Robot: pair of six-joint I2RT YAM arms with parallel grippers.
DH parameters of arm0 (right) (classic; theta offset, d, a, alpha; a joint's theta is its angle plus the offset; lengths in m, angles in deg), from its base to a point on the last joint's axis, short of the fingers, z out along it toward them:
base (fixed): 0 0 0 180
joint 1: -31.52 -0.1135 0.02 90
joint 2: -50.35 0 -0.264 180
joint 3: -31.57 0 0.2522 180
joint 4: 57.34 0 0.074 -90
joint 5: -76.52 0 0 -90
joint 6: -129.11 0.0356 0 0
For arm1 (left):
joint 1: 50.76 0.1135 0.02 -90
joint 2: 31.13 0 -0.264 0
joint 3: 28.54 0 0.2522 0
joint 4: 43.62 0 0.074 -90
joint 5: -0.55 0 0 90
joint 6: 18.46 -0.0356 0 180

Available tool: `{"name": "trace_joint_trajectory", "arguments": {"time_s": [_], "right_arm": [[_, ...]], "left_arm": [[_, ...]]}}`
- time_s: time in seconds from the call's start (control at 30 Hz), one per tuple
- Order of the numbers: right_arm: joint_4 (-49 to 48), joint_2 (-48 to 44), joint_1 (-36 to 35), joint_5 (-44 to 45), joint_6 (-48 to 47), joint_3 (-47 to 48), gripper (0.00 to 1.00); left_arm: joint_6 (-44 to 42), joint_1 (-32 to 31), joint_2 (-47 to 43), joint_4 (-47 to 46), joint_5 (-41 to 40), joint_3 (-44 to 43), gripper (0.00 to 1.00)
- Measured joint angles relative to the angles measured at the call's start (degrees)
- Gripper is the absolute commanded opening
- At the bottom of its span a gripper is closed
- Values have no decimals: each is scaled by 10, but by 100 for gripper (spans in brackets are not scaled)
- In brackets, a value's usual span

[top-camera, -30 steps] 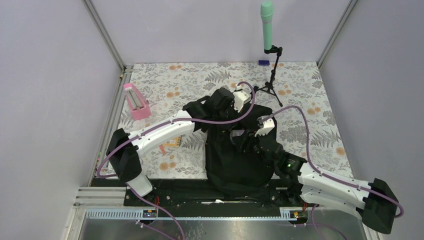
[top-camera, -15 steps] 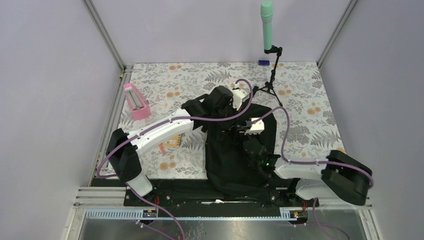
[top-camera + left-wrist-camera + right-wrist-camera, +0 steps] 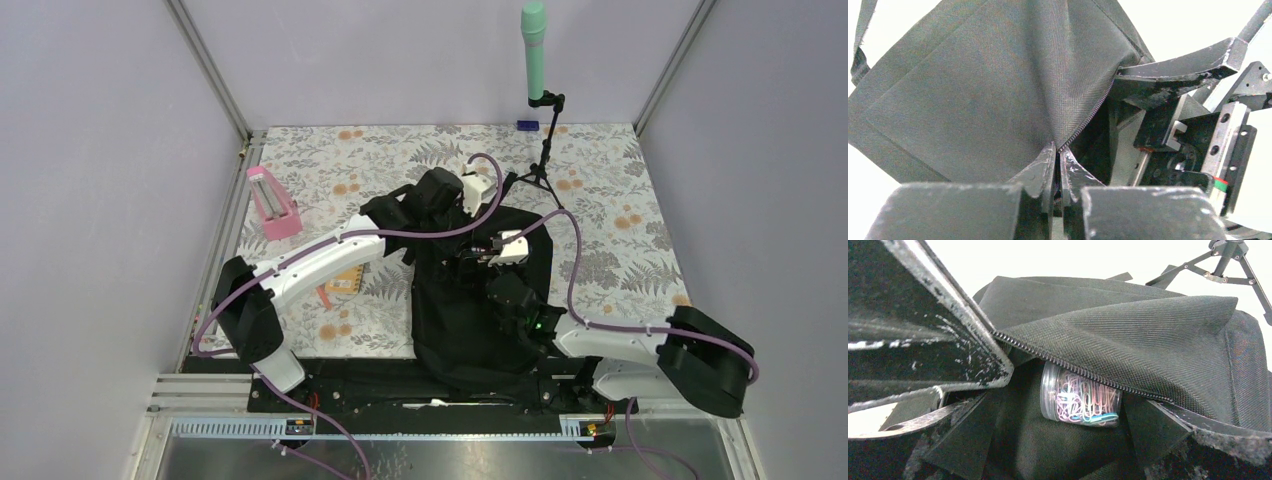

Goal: Pack the student bag
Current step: Place the stationery in the student bag.

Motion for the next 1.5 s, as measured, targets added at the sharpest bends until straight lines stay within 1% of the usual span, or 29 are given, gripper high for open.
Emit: {"name": "trace_joint_trajectory", "arguments": {"time_s": [0.17, 0.33, 0.4, 0.47, 0.6, 0.67, 0.77, 0.83, 0.9, 1.03, 1.17, 1.33, 1.37, 1.43, 1.5], "right_arm": [[101, -74, 0, -35, 24, 5, 100], [228, -188, 1, -75, 48, 11, 100], [289, -237, 4, -104, 49, 24, 100], [359, -268, 9, -131, 50, 58, 100], [490, -257, 57, -196, 45, 163, 100], [523, -246, 94, -226, 36, 186, 100], [561, -230, 137, -257, 16, 187, 98], [578, -213, 152, -269, -1, 187, 98], [586, -196, 159, -280, -21, 187, 95], [562, -167, 162, -297, -59, 181, 90], [508, -120, 163, -282, -92, 179, 80], [461, -84, 164, -263, -131, 179, 57], [456, -84, 164, -262, -138, 179, 51], [447, -88, 164, -263, -147, 179, 35], [445, -96, 164, -265, -153, 178, 16]], "left_arm": [[0, 2, 0, 2, 1, -4, 4], [-1, 7, 0, 5, 0, -4, 3], [-4, 9, 0, 6, -3, -4, 2], [-5, 12, 0, 10, -3, -4, 2], [-8, 15, 0, 14, 0, -4, 3], [-12, 15, 0, 14, 2, -4, 3], [-20, 15, 0, 14, 5, -4, 3], [-26, 15, 1, 13, 9, -4, 3], [-31, 15, 2, 13, 14, -4, 3], [-35, 16, 7, 14, 21, -4, 3], [-40, 17, 10, 17, 21, -4, 3], [-40, 17, 13, 23, 21, -10, 4], [-40, 17, 13, 23, 21, -11, 4], [-40, 17, 13, 20, 19, -11, 5], [-42, 17, 13, 18, 17, -11, 9]]}}
